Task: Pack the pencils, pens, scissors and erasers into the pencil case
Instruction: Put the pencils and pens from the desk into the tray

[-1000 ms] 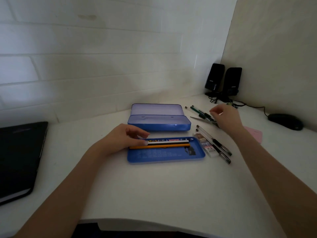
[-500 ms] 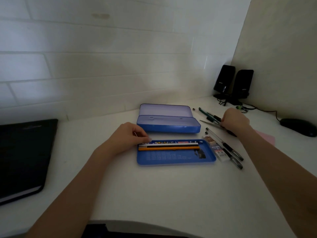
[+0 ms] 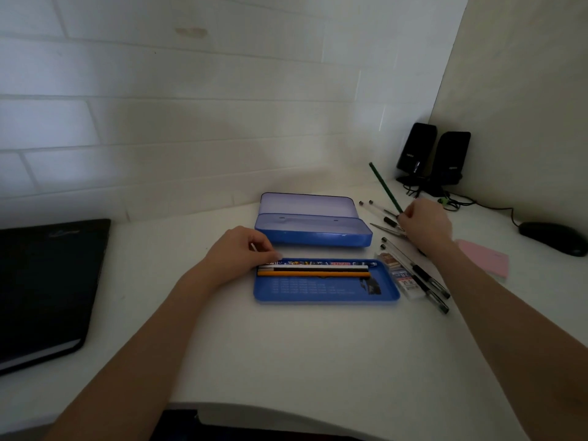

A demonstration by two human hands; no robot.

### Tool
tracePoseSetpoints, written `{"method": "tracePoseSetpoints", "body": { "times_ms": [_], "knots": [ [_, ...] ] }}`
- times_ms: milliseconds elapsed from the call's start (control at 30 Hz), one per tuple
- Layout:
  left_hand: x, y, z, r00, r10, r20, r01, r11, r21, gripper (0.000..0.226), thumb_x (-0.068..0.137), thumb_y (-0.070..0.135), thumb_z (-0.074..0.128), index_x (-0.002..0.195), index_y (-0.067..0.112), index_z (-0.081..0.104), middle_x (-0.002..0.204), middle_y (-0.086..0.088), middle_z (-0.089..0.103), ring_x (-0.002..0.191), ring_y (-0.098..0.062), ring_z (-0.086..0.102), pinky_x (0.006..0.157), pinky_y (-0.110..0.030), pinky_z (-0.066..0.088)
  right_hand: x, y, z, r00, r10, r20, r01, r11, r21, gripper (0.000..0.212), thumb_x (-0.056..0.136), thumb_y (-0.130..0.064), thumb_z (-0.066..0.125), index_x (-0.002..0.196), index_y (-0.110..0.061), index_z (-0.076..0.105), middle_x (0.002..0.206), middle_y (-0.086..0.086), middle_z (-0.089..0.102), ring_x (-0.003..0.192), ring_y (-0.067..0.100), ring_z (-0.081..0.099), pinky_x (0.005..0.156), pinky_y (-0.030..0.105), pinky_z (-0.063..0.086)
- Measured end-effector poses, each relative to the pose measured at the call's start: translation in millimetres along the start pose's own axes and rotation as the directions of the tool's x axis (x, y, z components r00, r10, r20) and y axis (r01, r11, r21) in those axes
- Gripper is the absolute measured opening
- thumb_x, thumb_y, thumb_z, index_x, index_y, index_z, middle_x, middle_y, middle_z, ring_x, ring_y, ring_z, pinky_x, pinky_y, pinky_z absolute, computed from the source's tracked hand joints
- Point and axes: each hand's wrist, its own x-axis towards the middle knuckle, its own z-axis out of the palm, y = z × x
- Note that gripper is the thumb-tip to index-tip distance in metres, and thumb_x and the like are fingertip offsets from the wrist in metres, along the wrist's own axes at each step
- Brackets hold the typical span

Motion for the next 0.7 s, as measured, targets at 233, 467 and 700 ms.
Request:
{"method": "tracePoseSetpoints", "body": {
  "times_ms": [233,467,700],
  "knots": [
    [-1,1,-1,1.0,-0.008,0.023,0.008,1.0,-0.012,0.014,0.075,0.031,0.074,0.063,0.028,0.068,0.066,0.012,0.065,0.052,0.008,0.053,0.061,-0.017,0.04,-27,-26,-16,0.92,-0.377,-0.106,0.392,0.878,0.274,0.005,0.09,-0.018,0.056,0.092,-0.017,0.061,0.089,0.001,0.065,0.078,0.018,0.06,0.073,0.035,0.052],
    [-3,0,-9,0.997,-0.059,0.059,0.069,0.981,-0.18,0.013,0.082,0.03,0.068,0.08,0.019,0.075,0.079,-0.001,0.072,0.06,0.002,0.059,0.063,-0.007,0.045,-99,-32,-25,0.873,-0.466,0.146,0.345,0.8,0.491,0.007,0.09,-0.014,0.058,0.09,-0.021,0.06,0.084,-0.012,0.06,0.079,0.0,0.055,0.069,0.005,0.042],
    [-6,3,-15,0.993,-0.081,0.083,0.098,0.969,-0.228,0.019,0.087,0.038,0.059,0.083,0.027,0.074,0.079,0.013,0.073,0.064,0.001,0.055,0.059,-0.02,0.038,-116,-29,-33,0.888,-0.425,0.175,0.266,0.786,0.559,0.014,0.085,-0.012,0.064,0.08,-0.025,0.065,0.079,-0.013,0.065,0.071,-0.009,0.057,0.067,0.005,0.044]
  ]
}}
